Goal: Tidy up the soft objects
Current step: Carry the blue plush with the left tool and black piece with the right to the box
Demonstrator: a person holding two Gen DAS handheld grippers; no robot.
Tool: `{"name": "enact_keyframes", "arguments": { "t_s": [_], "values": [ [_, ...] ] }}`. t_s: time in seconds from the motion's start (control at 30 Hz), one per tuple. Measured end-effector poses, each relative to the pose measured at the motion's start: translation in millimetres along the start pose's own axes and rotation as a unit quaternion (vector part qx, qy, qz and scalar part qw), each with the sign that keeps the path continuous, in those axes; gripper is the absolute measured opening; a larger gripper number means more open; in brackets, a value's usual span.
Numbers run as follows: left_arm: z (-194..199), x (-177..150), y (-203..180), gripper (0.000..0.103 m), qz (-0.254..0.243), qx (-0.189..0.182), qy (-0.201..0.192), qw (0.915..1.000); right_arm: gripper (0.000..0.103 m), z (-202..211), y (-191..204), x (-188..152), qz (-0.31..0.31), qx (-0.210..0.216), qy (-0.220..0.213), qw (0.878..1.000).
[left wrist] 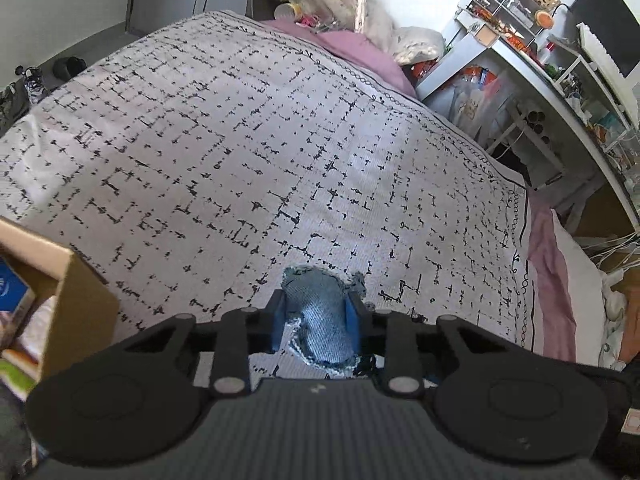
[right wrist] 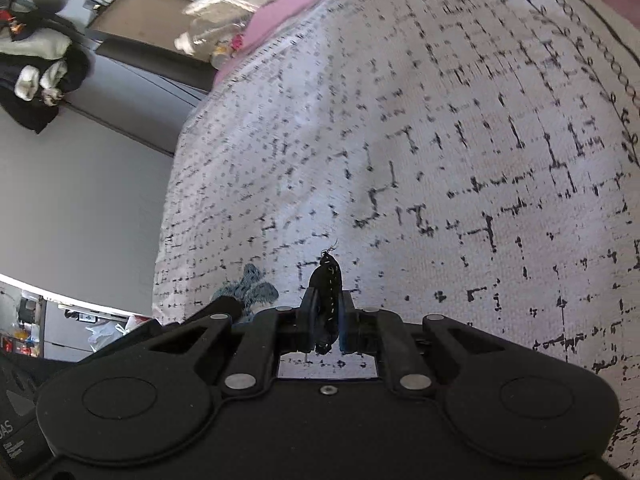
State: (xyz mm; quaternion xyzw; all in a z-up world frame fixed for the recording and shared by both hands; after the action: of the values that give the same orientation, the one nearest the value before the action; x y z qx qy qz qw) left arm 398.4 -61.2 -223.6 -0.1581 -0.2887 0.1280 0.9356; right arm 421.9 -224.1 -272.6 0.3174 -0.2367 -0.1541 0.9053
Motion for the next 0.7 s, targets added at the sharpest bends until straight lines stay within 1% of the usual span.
{"name": "enact_keyframes", "arguments": {
  "t_s": [0.23, 0.37, 0.47, 0.7],
  "values": [
    [25.2, 0.0, 3.8, 0.030, -0.004, 0.004, -0.012, 0.9999, 0.010, 19.7, 18.3, -1.8, 0.032, 0.009, -0.024, 0.999],
    [37.4, 1.7, 5.5, 0.030, -0.011, 0.004, -0.020, 0.9997, 0.010, 29.4, 23.8, -3.7, 0.046, 0.006, -0.037, 0.998],
    [46.2, 2.6, 8.1, 0.030, -0.010, 0.002, -0.025, 0.9996, 0.010, 37.1, 28.5, -4.6, 0.058, -0.002, -0.050, 0.997],
    [66.5, 2.6, 17.1, 0.030, -0.010, 0.000, -0.035, 0.9994, 0.010, 46.2, 40.7, -8.3, 0.086, -0.017, -0.067, 0.994]
  ]
}}
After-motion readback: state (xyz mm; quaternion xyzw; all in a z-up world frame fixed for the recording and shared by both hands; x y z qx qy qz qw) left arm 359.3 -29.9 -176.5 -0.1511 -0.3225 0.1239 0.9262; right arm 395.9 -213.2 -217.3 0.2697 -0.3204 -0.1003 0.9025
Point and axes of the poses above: each gripper's, at about its wrist camera, not at the fingertips, and z roughly against the way its jaws point, y to its left, x to its top, the point moved 10 cm from there along -z, roughly the way its jaws point, and after that the axes turned 1 degree about z, right-handed, at the moved point
